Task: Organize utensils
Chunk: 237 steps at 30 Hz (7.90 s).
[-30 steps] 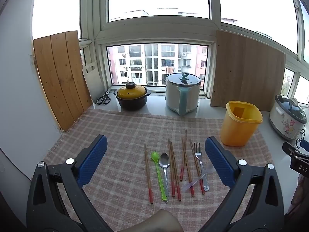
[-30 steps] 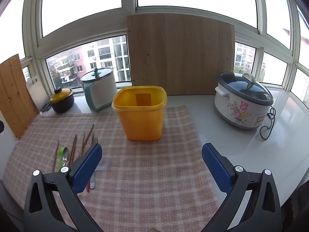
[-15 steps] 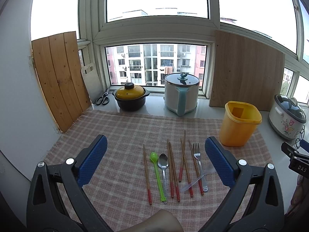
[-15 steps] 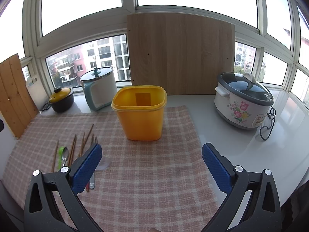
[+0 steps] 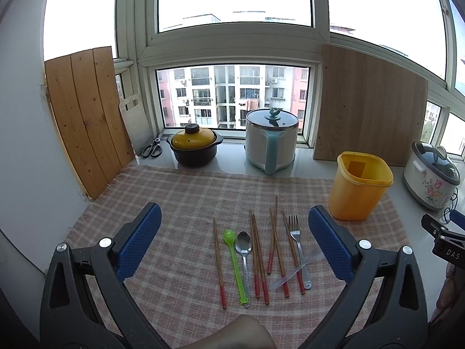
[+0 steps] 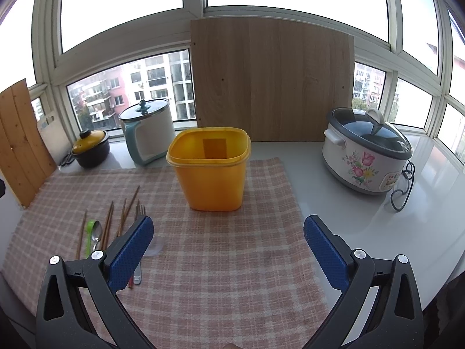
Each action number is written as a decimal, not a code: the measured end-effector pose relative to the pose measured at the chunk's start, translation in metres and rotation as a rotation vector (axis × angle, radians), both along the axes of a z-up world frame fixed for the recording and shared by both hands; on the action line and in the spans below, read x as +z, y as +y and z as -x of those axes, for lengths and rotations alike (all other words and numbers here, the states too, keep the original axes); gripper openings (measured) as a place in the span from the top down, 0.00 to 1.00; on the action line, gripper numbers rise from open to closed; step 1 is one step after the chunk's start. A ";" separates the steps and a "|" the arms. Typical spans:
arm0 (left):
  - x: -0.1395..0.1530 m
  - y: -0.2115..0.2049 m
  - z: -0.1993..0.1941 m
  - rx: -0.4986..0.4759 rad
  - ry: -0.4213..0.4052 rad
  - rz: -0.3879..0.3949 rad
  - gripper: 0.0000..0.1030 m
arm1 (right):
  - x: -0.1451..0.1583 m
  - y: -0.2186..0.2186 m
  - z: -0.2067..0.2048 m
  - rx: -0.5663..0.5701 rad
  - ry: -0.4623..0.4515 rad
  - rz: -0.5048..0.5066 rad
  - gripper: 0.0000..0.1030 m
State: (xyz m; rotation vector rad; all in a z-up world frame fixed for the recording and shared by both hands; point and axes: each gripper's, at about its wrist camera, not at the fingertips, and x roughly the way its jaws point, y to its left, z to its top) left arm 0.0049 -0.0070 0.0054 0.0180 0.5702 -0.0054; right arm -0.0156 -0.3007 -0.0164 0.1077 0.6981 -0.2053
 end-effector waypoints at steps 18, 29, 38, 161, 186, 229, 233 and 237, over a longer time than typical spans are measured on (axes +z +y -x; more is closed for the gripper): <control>-0.001 0.001 0.000 -0.002 0.001 0.001 0.00 | -0.004 0.001 -0.003 0.000 0.010 0.000 0.01; -0.009 -0.007 -0.002 -0.004 0.015 0.005 0.00 | -0.007 0.001 -0.006 -0.006 0.020 0.004 0.01; -0.020 -0.007 -0.005 -0.005 0.036 0.006 0.00 | -0.008 0.000 -0.008 -0.013 0.036 0.001 0.01; -0.227 0.070 -0.148 -0.224 0.665 0.252 0.88 | -0.175 0.103 -0.138 0.170 0.707 -0.202 0.94; -0.226 0.069 -0.172 -0.244 0.663 0.148 0.91 | -0.179 0.116 -0.143 0.225 0.784 -0.141 0.76; -0.091 -0.010 -0.117 -0.294 0.364 0.354 0.96 | -0.048 0.032 -0.103 0.341 0.367 -0.145 0.96; -0.072 -0.035 -0.127 -0.330 0.320 0.361 0.96 | -0.030 0.021 -0.110 0.339 0.319 -0.128 0.96; -0.057 -0.059 -0.142 -0.357 0.285 0.369 0.96 | -0.015 0.008 -0.121 0.323 0.278 -0.114 0.96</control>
